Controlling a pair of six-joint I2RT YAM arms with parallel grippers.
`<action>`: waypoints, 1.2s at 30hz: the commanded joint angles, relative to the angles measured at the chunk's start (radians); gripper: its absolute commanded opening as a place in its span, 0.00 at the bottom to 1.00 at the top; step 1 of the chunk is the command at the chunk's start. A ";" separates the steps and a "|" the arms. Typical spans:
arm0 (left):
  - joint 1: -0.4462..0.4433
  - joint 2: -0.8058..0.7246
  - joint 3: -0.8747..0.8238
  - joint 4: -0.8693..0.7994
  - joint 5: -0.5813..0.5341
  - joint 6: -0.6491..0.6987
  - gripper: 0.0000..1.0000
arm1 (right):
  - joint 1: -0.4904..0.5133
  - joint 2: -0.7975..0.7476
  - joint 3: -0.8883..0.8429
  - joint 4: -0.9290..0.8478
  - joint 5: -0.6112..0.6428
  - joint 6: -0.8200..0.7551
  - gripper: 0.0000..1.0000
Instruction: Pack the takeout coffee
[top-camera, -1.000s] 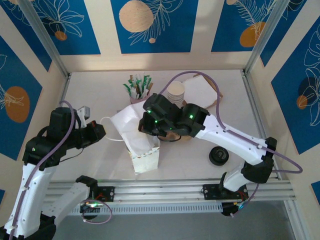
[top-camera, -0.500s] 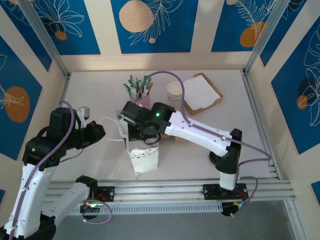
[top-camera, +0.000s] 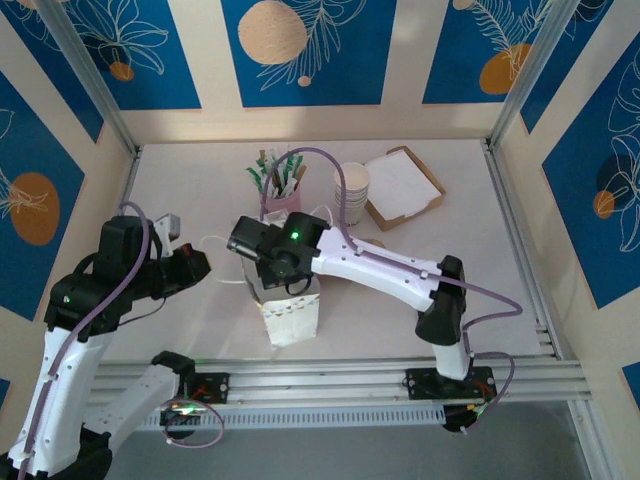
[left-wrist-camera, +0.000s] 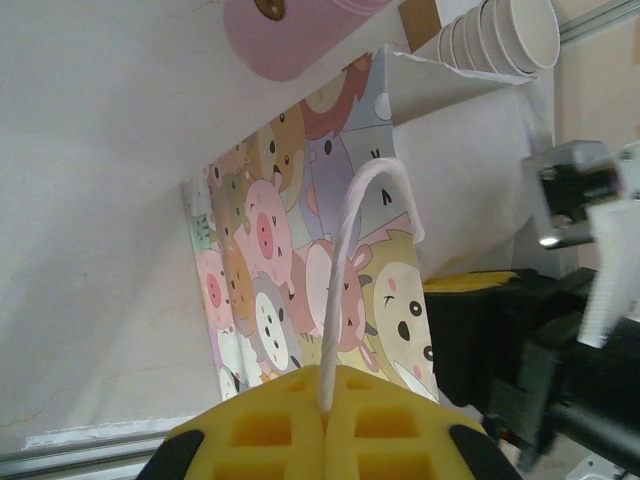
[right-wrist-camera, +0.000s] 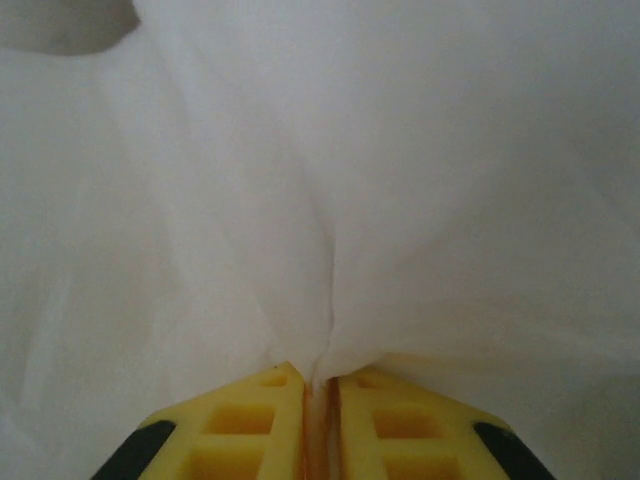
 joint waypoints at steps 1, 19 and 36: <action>-0.005 0.007 0.037 0.003 0.011 0.026 0.00 | 0.008 0.024 0.049 -0.051 0.050 0.007 0.26; -0.005 0.120 0.345 -0.016 -0.140 0.145 1.00 | 0.079 -0.211 0.216 0.174 0.195 -0.111 0.70; 0.094 0.274 0.200 0.536 -0.899 0.326 1.00 | -0.195 -0.825 -0.323 0.472 0.364 -0.445 0.88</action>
